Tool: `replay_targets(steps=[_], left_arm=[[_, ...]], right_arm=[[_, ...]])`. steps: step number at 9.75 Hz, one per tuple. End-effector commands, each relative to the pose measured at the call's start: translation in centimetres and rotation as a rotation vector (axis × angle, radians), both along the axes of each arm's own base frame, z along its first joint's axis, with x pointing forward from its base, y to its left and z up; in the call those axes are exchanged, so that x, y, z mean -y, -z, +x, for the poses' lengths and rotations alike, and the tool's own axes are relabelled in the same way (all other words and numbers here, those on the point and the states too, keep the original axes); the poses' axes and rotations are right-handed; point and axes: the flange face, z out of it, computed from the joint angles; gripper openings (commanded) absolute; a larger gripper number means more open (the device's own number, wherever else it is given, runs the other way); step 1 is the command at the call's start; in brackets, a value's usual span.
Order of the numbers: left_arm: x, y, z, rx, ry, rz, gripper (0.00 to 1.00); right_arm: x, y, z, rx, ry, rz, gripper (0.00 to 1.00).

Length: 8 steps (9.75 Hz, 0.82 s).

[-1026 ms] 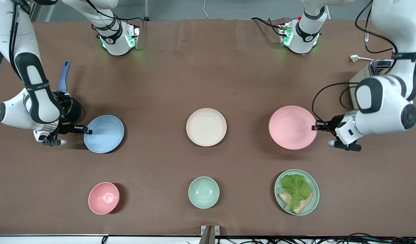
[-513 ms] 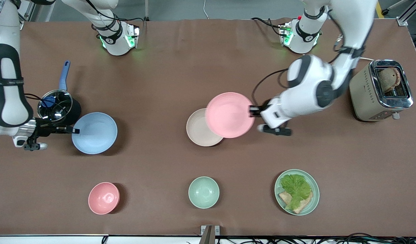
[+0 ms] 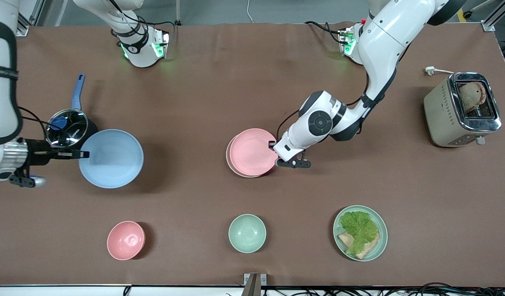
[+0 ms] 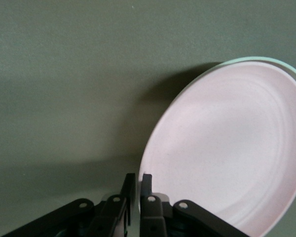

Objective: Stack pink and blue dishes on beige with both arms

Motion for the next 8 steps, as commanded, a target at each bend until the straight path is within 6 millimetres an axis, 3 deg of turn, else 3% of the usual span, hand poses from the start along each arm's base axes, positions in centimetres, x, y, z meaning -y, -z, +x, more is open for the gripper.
replay_targets(steps=[1, 3, 4, 5, 8], left_arm=[[-0.1, -0.1, 0.7, 0.013, -0.013, 0.007, 1.00], [-1.0, -5.7, 1.4, 0.044, -0.015, 0.024, 1.00], [-3.4, -9.8, 2.7, 0.070, -0.036, 0.045, 1.00], [-6.2, -15.5, 3.5, 0.116, -0.066, 0.073, 1.00], [-16.5, -26.4, 5.8, 0.223, -0.169, 0.174, 1.00]], right_arm=[[-5.7, -2.2, -0.5, -0.032, 0.035, -0.038, 0.01], [-13.6, -3.6, -1.0, -0.062, 0.057, -0.064, 0.01], [-18.1, -3.9, -1.7, -0.088, 0.063, -0.069, 0.01], [-21.6, -3.9, -2.3, -0.098, 0.076, -0.072, 0.01], [-32.1, 0.4, -5.8, -0.060, 0.064, -0.037, 0.03]])
